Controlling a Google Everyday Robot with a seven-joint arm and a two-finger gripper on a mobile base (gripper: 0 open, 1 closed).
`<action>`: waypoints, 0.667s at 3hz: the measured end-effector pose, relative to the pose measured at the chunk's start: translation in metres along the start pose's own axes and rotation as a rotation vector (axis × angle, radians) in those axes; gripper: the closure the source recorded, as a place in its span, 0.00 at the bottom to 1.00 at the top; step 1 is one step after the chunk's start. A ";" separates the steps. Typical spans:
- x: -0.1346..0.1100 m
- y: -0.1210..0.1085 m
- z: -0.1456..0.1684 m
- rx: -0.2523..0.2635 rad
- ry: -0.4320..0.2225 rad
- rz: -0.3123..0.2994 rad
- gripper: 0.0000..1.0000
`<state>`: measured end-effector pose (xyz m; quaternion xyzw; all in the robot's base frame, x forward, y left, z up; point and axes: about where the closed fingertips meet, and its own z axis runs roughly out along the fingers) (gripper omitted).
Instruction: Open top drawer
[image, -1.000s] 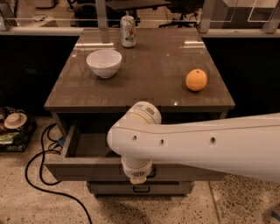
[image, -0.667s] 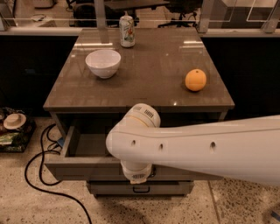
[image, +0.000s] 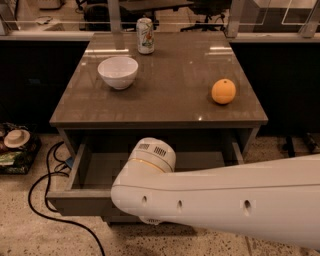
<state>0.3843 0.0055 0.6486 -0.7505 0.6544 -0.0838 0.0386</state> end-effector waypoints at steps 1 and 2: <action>0.000 0.000 0.000 0.000 0.000 0.000 1.00; 0.001 0.000 -0.001 0.003 0.001 0.000 0.84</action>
Offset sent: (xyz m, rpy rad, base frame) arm 0.0000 0.0000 0.0000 0.0000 -0.0001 0.0000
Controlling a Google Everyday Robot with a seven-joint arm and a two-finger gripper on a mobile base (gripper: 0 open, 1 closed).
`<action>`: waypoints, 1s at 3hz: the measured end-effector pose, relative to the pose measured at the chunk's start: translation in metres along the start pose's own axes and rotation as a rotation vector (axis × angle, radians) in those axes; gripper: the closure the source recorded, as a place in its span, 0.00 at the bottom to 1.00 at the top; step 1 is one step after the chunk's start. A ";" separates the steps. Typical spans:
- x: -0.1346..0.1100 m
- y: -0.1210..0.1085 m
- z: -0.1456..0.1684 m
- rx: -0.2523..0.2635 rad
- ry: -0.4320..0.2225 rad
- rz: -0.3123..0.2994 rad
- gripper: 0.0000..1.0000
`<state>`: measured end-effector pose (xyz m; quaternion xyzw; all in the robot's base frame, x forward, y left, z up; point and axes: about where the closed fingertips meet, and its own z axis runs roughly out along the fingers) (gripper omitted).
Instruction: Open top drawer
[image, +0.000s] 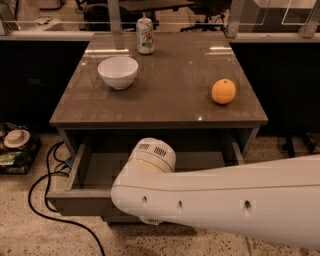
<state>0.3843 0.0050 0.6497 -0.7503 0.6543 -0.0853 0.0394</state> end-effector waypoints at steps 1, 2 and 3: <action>0.001 0.000 -0.001 0.003 0.001 0.000 0.59; 0.001 0.000 -0.002 0.005 0.002 0.000 0.60; 0.001 0.000 -0.003 0.007 0.003 0.000 0.84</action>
Offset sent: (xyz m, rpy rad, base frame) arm -0.0001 -0.0004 0.0010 -0.0008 -0.0028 0.0000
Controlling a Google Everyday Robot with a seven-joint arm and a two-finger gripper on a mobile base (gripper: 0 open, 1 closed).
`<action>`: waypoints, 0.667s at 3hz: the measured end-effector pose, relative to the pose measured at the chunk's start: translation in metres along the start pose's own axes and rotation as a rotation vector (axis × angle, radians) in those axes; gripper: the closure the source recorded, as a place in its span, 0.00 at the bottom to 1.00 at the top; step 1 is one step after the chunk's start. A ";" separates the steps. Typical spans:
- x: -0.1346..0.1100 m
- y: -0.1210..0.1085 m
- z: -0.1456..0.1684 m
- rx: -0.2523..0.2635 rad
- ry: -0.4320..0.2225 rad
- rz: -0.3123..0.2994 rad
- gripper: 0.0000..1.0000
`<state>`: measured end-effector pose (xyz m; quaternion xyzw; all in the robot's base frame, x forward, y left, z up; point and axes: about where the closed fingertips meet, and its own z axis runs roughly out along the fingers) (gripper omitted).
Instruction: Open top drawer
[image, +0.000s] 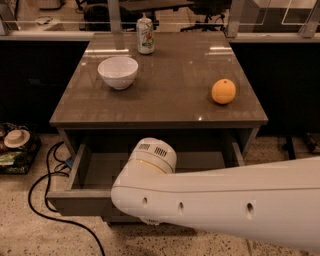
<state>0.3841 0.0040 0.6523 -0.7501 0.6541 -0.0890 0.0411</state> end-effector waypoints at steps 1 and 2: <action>0.000 0.000 -0.001 0.003 0.001 0.000 0.81; 0.001 0.000 -0.002 0.005 0.002 0.000 0.57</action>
Offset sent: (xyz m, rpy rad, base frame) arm -0.0001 -0.0003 0.0007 -0.0007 -0.0022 0.0000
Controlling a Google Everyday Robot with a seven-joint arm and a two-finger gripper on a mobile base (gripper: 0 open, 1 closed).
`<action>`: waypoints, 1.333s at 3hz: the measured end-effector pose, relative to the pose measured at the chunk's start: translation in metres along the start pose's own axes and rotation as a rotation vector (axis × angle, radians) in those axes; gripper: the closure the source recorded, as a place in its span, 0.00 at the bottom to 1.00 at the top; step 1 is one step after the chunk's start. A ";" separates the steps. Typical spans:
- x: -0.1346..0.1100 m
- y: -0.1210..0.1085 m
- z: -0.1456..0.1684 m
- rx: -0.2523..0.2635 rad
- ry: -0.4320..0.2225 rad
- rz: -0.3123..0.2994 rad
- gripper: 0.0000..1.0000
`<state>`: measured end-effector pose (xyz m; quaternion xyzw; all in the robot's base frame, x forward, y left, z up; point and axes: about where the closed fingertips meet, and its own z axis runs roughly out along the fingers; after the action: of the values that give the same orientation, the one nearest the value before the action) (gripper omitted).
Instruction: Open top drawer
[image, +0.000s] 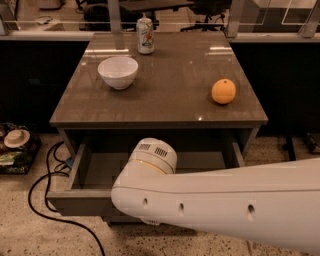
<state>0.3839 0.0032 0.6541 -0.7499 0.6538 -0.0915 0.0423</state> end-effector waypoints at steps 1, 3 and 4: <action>0.000 0.000 -0.001 0.002 0.001 0.000 0.36; 0.001 0.000 -0.002 0.005 0.002 0.000 0.40; 0.001 0.000 -0.002 0.007 0.003 -0.001 0.49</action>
Offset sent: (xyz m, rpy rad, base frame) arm -0.0001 -0.0003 0.0006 -0.0006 -0.0019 0.0001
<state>0.3836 0.0023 0.6564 -0.7498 0.6534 -0.0950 0.0437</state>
